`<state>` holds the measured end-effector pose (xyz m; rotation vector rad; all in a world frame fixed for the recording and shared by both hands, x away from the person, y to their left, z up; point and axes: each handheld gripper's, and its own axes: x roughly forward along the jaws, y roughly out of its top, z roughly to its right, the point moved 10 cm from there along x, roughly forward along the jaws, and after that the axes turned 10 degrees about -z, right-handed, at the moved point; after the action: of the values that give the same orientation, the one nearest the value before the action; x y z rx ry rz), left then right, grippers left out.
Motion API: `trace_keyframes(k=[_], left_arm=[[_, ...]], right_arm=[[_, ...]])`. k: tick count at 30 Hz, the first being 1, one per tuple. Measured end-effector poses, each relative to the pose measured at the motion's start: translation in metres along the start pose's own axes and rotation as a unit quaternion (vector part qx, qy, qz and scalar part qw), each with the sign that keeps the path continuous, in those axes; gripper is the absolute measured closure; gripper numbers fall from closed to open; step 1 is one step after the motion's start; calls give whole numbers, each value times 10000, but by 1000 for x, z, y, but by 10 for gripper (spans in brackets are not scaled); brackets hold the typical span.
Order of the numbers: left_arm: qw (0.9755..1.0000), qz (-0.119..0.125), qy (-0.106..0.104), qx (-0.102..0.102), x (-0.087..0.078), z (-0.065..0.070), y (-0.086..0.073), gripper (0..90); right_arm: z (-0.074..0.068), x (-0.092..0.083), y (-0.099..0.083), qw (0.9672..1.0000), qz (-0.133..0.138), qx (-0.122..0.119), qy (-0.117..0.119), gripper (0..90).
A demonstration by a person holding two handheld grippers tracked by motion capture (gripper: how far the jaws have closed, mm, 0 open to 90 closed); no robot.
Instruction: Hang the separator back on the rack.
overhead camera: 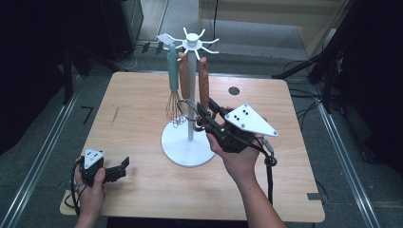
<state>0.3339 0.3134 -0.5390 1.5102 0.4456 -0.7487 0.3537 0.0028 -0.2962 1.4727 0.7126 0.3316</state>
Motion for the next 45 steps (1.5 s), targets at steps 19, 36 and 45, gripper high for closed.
trace_keyframes(k=[19,36,45], left_arm=[[10000,-14,4,-5,0,0,0,0],[10000,-24,7,-7,0,0,0,0],[10000,-25,3,5,1,0,0,0]], right_arm=[[5,5,2,9988,-170,-74,-456,715],[5,6,0,9995,-185,94,-225,705],[2,6,-7,9999,-44,100,75,533]])
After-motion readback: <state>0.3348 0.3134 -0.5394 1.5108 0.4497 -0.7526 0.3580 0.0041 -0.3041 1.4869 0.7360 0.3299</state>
